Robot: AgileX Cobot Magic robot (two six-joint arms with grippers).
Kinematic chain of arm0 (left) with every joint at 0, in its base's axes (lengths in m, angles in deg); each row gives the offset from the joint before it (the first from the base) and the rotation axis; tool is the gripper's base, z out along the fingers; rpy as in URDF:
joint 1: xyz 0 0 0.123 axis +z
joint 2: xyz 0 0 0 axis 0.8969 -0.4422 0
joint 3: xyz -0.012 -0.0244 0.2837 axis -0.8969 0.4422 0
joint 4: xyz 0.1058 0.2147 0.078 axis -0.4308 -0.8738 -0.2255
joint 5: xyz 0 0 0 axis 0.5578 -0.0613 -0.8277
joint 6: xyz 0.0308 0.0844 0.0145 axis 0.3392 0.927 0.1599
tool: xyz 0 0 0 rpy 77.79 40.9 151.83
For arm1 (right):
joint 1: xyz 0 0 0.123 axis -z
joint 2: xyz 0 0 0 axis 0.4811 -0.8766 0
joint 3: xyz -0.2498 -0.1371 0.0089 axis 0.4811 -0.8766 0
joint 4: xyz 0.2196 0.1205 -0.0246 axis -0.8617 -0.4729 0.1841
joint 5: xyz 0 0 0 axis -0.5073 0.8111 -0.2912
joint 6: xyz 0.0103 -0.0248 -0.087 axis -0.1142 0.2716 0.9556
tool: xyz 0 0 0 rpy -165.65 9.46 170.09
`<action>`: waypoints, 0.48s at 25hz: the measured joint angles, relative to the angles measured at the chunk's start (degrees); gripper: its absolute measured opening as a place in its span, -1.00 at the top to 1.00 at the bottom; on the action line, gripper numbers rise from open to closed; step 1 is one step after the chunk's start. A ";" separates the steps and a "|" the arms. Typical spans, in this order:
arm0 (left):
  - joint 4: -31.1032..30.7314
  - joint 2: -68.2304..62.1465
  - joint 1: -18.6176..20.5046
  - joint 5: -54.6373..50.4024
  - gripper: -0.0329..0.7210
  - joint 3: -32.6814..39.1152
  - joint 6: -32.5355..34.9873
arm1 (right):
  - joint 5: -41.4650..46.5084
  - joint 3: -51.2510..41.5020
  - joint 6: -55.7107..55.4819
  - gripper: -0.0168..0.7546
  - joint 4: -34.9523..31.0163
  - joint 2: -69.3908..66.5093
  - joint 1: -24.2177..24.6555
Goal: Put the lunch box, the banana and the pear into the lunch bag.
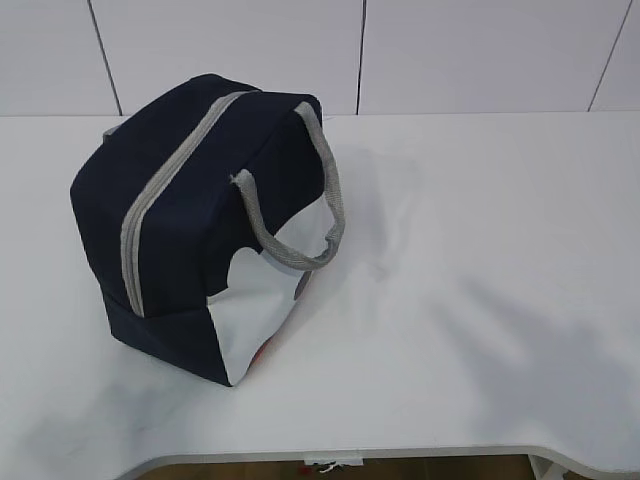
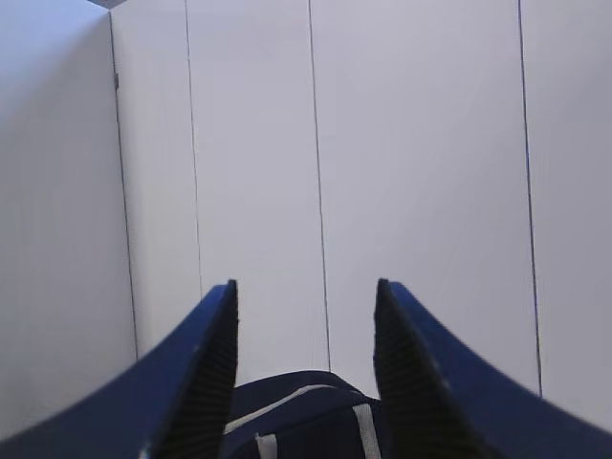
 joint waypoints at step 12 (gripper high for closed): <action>0.00 0.00 0.00 0.00 0.27 0.00 0.00 | 0.00 0.00 -4.34 -0.03 0.00 0.00 0.00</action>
